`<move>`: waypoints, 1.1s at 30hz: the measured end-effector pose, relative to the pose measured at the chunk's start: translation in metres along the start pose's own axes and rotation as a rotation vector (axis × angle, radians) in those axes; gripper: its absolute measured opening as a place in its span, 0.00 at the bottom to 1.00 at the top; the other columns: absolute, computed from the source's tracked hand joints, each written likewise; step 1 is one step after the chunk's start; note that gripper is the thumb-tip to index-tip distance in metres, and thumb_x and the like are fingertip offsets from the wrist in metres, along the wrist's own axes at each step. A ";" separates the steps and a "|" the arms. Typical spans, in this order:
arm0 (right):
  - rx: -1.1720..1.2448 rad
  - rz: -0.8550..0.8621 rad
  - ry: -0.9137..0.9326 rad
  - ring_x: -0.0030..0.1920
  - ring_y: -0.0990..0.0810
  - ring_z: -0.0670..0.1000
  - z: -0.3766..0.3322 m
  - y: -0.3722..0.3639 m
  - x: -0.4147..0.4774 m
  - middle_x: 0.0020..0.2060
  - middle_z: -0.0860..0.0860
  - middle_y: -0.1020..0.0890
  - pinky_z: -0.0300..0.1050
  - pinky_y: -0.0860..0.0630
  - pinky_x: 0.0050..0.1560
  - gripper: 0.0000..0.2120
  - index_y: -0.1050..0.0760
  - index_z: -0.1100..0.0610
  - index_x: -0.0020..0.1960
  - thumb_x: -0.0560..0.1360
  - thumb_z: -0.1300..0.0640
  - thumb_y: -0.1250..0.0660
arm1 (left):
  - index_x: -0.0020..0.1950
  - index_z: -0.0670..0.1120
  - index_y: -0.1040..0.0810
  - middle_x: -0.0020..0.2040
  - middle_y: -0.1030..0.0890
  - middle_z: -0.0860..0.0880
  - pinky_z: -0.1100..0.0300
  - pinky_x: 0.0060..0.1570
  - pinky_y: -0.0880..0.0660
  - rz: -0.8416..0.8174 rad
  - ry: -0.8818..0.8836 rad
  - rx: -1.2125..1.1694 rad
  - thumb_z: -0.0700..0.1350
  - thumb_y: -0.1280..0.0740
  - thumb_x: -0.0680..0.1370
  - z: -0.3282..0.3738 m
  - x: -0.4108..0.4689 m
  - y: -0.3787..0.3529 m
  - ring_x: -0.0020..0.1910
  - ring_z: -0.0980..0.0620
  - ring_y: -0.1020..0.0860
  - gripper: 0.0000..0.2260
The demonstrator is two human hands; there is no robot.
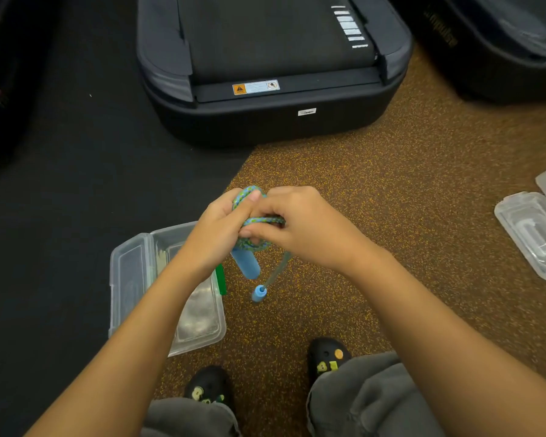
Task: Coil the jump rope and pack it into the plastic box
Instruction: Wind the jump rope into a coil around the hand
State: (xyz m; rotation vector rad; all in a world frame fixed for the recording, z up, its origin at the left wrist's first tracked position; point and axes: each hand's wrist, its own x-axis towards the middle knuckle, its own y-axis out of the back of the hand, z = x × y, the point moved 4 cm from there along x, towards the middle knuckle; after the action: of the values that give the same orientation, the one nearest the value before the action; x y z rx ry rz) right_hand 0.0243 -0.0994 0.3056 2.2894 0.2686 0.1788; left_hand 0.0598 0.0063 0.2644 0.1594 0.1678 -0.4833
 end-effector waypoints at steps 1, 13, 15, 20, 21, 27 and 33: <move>0.011 0.020 0.004 0.38 0.25 0.48 0.000 0.002 0.000 0.35 0.49 0.23 0.46 0.26 0.43 0.09 0.20 0.55 0.39 0.71 0.50 0.31 | 0.44 0.43 0.25 0.33 0.24 0.50 0.70 0.32 0.28 -0.014 0.008 -0.011 0.47 0.43 0.80 0.002 0.000 0.000 0.30 0.61 0.26 0.12; 0.190 0.244 -0.140 0.29 0.30 0.42 0.024 0.013 0.005 0.27 0.44 0.28 0.33 0.34 0.33 0.08 0.25 0.54 0.41 0.72 0.49 0.32 | 0.38 0.53 0.20 0.20 0.38 0.56 0.66 0.30 0.33 -0.122 0.051 -0.128 0.60 0.40 0.69 0.014 -0.007 0.006 0.20 0.59 0.38 0.14; 0.171 0.232 -0.149 0.29 0.30 0.42 0.023 0.011 0.007 0.26 0.44 0.28 0.33 0.35 0.33 0.09 0.25 0.55 0.42 0.75 0.51 0.37 | 0.35 0.51 0.23 0.18 0.38 0.56 0.69 0.27 0.32 -0.068 0.054 -0.270 0.56 0.39 0.70 0.015 -0.007 0.008 0.18 0.60 0.38 0.12; 0.052 0.077 -0.148 0.35 0.27 0.51 0.011 -0.011 0.007 0.33 0.49 0.26 0.48 0.30 0.38 0.12 0.29 0.57 0.46 0.80 0.52 0.47 | 0.19 0.49 0.34 0.16 0.38 0.54 0.69 0.26 0.32 0.075 0.158 -0.671 0.59 0.39 0.71 0.008 0.001 0.020 0.18 0.59 0.38 0.23; 0.027 0.032 -0.168 0.38 0.26 0.54 0.010 -0.017 0.006 0.35 0.51 0.24 0.50 0.29 0.38 0.13 0.30 0.57 0.46 0.80 0.51 0.48 | 0.20 0.50 0.35 0.17 0.38 0.54 0.69 0.26 0.31 0.100 0.164 -0.732 0.59 0.40 0.74 0.006 0.003 0.024 0.18 0.59 0.38 0.24; -0.076 -0.140 -0.184 0.42 0.25 0.60 -0.002 -0.043 0.002 0.44 0.59 0.24 0.48 0.33 0.38 0.09 0.34 0.59 0.50 0.80 0.54 0.48 | 0.34 0.48 0.30 0.24 0.29 0.55 0.69 0.27 0.30 0.219 0.125 -0.787 0.52 0.42 0.79 0.000 0.006 0.035 0.22 0.60 0.31 0.15; -0.179 -0.171 -0.118 0.50 0.22 0.62 -0.010 -0.051 0.000 0.51 0.59 0.23 0.51 0.28 0.43 0.06 0.33 0.59 0.53 0.77 0.62 0.44 | 0.35 0.47 0.27 0.24 0.26 0.55 0.66 0.29 0.27 0.368 0.077 -0.526 0.49 0.37 0.77 0.000 0.006 0.040 0.24 0.59 0.28 0.12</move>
State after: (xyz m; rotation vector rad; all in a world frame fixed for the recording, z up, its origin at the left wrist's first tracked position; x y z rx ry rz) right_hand 0.0154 -0.0594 0.2744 2.0791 0.3703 -0.0201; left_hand 0.0836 0.0386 0.2676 -0.3035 0.3281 -0.0562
